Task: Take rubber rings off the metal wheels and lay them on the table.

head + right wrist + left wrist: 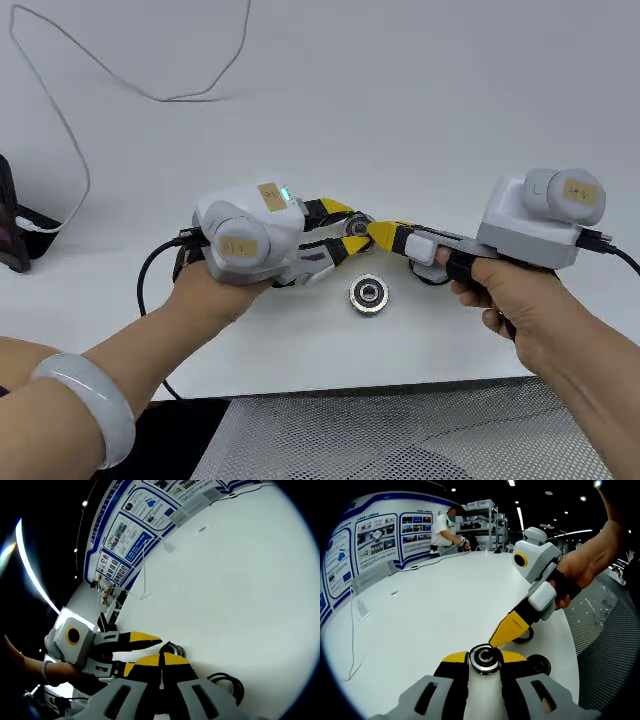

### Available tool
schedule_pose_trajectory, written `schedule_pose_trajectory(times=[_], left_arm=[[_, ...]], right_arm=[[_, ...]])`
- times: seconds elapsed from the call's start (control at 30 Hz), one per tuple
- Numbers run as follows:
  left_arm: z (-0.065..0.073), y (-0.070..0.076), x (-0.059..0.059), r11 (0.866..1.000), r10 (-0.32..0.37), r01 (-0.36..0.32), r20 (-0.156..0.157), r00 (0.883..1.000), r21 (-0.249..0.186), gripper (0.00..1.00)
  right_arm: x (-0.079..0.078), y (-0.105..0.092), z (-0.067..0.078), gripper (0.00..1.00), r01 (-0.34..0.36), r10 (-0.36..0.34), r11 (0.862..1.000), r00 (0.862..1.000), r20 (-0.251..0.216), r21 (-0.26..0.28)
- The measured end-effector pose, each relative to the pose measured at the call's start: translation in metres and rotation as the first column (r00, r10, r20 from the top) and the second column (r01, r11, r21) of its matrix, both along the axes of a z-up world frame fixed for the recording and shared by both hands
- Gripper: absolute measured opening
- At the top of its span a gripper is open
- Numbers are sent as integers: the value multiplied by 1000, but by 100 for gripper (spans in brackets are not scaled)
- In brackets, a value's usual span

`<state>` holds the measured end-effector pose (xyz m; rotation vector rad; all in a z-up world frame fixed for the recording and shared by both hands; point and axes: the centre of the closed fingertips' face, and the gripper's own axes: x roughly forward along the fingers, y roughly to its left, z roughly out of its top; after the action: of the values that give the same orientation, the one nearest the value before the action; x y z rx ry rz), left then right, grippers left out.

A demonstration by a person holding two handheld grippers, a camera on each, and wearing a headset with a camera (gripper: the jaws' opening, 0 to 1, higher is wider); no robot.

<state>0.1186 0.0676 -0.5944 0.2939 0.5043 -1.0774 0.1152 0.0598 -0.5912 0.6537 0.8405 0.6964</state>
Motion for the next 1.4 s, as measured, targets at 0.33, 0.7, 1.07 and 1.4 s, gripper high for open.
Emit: schedule_pose_trajectory(times=[0.33, 0.7, 1.07, 1.4], left_arm=[[-5, 11, -7, 1000, 9, -9, -3, 1000, 27, 29], [-4, 23, -13, 999, 31, -31, -8, 999, 20, 32], [-2, 33, -22, 998, 56, -56, -18, 998, 4, 39], [0, 44, -29, 996, 85, -85, -28, 996, -16, 47]], right_arm=[[1, 7, 9, 1, 4, -4, 999, 1000, 4, 48], [-6, 5, 16, 1, -1, 1, 998, 1000, 4, 59], [-17, 2, 29, 1, 14, -14, 995, 1000, -1, 96], [-29, -24, 31, 1, 54, -54, 995, 998, -12, 79]])
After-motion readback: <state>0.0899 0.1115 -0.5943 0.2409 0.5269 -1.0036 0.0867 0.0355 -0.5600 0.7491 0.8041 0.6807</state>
